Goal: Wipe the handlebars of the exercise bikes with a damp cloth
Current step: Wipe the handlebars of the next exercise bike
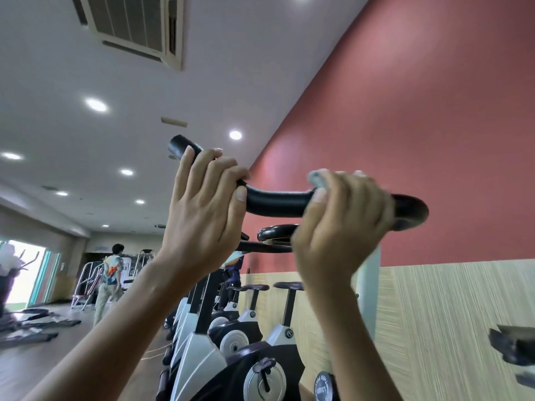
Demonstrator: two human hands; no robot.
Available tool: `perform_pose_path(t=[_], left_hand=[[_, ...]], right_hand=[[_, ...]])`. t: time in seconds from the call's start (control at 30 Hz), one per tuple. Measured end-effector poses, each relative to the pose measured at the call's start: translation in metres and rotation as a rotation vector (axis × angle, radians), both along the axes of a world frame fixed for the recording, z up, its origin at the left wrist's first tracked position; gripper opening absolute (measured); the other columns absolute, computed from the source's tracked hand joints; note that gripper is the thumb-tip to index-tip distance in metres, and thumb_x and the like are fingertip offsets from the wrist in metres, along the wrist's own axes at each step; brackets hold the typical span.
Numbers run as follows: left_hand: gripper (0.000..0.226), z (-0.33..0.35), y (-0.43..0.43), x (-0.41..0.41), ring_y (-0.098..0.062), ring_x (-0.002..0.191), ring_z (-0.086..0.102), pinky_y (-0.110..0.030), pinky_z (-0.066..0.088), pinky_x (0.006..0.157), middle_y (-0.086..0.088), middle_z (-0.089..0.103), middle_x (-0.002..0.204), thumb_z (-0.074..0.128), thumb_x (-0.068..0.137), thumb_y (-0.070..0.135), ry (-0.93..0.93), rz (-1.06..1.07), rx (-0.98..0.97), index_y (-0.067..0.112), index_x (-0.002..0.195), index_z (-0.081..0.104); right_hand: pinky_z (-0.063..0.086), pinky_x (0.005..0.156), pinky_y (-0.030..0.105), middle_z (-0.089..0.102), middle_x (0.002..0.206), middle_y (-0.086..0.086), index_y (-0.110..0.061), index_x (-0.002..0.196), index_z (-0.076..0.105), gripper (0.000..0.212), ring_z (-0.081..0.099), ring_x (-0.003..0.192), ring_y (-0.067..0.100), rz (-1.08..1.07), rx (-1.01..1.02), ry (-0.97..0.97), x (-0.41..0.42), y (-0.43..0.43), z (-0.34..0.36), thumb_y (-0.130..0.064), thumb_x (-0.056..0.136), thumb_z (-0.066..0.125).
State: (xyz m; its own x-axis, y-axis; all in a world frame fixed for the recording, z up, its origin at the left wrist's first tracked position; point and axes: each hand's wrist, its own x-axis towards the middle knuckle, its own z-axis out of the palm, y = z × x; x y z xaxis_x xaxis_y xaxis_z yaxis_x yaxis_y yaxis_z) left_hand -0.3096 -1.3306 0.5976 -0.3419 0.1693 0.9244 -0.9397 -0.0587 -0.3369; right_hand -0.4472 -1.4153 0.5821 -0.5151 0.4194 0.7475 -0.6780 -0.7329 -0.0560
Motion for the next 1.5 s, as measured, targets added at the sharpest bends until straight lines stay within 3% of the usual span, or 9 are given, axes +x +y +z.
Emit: perform_pose_path(t=[0.13, 0.4, 0.57, 0.77, 1.0, 1.13, 1.27, 1.4, 1.5], left_hand=[[0.04, -0.001, 0.004, 0.002, -0.028, 0.129, 0.043, -0.045, 0.012, 0.121, -0.008, 0.058, 0.115, 0.023, 0.101, 0.027, 0.011, 0.036, 0.019, 0.009, 0.112, 0.057], [0.036, -0.014, -0.001, -0.045, -0.029, 0.126, 0.048, -0.056, 0.009, 0.12, -0.009, 0.063, 0.112, 0.029, 0.098, 0.025, 0.028, 0.141, 0.094, 0.007, 0.107, 0.059], [0.034, -0.019, -0.012, -0.071, -0.025, 0.109, 0.056, -0.054, 0.025, 0.114, -0.008, 0.064, 0.109, 0.031, 0.099, 0.026, 0.0, 0.182, 0.133, 0.008, 0.112, 0.056], [0.048, -0.006, -0.02, -0.095, -0.027, 0.105, 0.062, -0.045, 0.04, 0.105, -0.011, 0.066, 0.111, 0.024, 0.102, 0.035, -0.051, 0.355, 0.177, 0.005, 0.117, 0.058], [0.053, 0.007, -0.027, -0.113, -0.026, 0.13, 0.052, -0.035, 0.024, 0.112, -0.013, 0.059, 0.135, 0.022, 0.103, 0.035, -0.144, 0.398, 0.154, 0.005, 0.134, 0.053], [0.058, 0.003, -0.032, -0.116, -0.027, 0.136, 0.043, -0.041, 0.023, 0.114, -0.015, 0.049, 0.144, 0.018, 0.103, 0.037, -0.134, 0.39, 0.11, 0.004, 0.138, 0.049], [0.048, 0.002, -0.034, -0.115, -0.023, 0.129, 0.05, -0.044, 0.028, 0.11, -0.014, 0.059, 0.134, 0.026, 0.102, 0.03, -0.196, 0.379, 0.039, 0.004, 0.128, 0.057], [0.047, 0.004, -0.036, -0.11, -0.011, 0.131, 0.04, -0.039, 0.034, 0.111, -0.009, 0.059, 0.135, 0.027, 0.102, 0.032, -0.209, 0.372, 0.042, 0.007, 0.128, 0.056], [0.043, 0.005, -0.039, -0.11, -0.017, 0.129, 0.045, -0.05, 0.043, 0.103, -0.008, 0.06, 0.133, 0.027, 0.102, 0.031, -0.226, 0.367, 0.045, 0.008, 0.127, 0.055]], right_hand=[[0.036, 0.106, 0.045, 0.068, 0.109, 0.006, -0.012, 0.112, 0.068, 0.038, 0.061, 0.11, 0.028, -0.146, -0.124, 0.209, 0.013, 0.001, -0.005, -0.025, 0.101, 0.034], [0.036, 0.106, 0.048, 0.067, 0.109, 0.015, -0.001, 0.106, 0.067, 0.034, 0.052, 0.116, 0.033, 0.08, -0.11, -0.105, -0.034, -0.032, 0.004, -0.014, 0.096, 0.037], [0.029, 0.113, 0.046, 0.065, 0.122, 0.013, -0.01, 0.124, 0.056, 0.04, 0.046, 0.126, 0.03, -0.12, -0.196, 0.106, -0.037, -0.046, -0.005, -0.03, 0.103, 0.027], [0.04, 0.101, 0.056, 0.054, 0.125, 0.022, 0.011, 0.123, 0.051, 0.037, 0.049, 0.12, 0.038, 0.659, -0.224, -0.208, -0.055, -0.064, 0.002, -0.01, 0.1, 0.031], [0.024, 0.116, 0.05, 0.039, 0.138, 0.017, -0.004, 0.131, 0.041, 0.043, 0.033, 0.134, 0.04, 0.385, -0.385, -0.088, -0.047, -0.088, 0.009, -0.03, 0.103, 0.021], [0.031, 0.113, 0.054, 0.046, 0.135, 0.016, -0.006, 0.13, 0.042, 0.038, 0.039, 0.132, 0.038, 0.826, -0.411, -0.239, -0.042, -0.089, 0.011, -0.025, 0.103, 0.025], [0.037, 0.107, 0.055, 0.051, 0.135, 0.012, -0.029, 0.129, 0.047, 0.034, 0.046, 0.129, 0.031, 1.374, -0.394, -0.368, -0.038, -0.078, 0.015, -0.033, 0.102, 0.026], [0.024, 0.116, 0.055, 0.04, 0.145, 0.017, -0.012, 0.136, 0.041, 0.042, 0.031, 0.14, 0.039, 0.87, -0.327, -0.307, -0.024, -0.065, 0.012, -0.032, 0.104, 0.021], [0.026, 0.115, 0.053, 0.041, 0.143, 0.014, -0.012, 0.136, 0.04, 0.043, 0.029, 0.141, 0.034, 0.798, -0.349, -0.293, -0.029, -0.081, 0.015, -0.033, 0.105, 0.02]])
